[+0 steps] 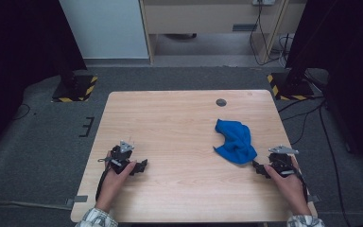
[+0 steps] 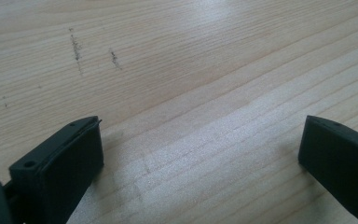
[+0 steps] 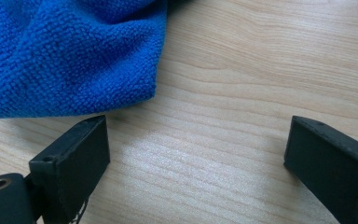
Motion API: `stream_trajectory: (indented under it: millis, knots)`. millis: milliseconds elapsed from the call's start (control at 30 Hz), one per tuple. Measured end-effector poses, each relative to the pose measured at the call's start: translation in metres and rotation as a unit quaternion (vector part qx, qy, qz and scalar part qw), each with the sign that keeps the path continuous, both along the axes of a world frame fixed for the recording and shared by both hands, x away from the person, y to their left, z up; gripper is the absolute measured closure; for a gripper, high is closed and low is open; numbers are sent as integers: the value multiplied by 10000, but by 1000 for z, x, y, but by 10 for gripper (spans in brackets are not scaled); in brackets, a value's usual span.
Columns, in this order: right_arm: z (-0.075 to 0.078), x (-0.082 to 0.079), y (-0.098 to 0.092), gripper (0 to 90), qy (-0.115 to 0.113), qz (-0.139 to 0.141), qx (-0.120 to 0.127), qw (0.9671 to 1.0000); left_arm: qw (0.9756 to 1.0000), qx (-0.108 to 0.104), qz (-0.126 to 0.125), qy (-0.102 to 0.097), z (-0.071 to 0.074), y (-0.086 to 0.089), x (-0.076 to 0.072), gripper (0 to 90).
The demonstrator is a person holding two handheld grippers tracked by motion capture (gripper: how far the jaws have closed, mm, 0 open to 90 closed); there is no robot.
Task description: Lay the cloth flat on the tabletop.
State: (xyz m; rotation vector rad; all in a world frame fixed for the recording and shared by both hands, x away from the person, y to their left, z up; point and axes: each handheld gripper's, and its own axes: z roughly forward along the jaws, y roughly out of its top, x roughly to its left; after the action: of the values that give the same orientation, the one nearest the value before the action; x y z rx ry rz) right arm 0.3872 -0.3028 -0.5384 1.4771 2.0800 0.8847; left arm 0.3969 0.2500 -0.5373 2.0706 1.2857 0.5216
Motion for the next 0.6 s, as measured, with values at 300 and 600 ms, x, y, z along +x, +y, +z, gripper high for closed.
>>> stream_trajectory:
  millis: [300, 600]
  knots:
    - [0, 1, 1, 55, 2, 14, -27, 10000, 10000, 1, 43, 3, 0, -1, 0, 0]
    - [1, 1, -1, 70, 21, 62, 6, 10000, 10000, 1, 42, 3, 0, -1, 0, 0]
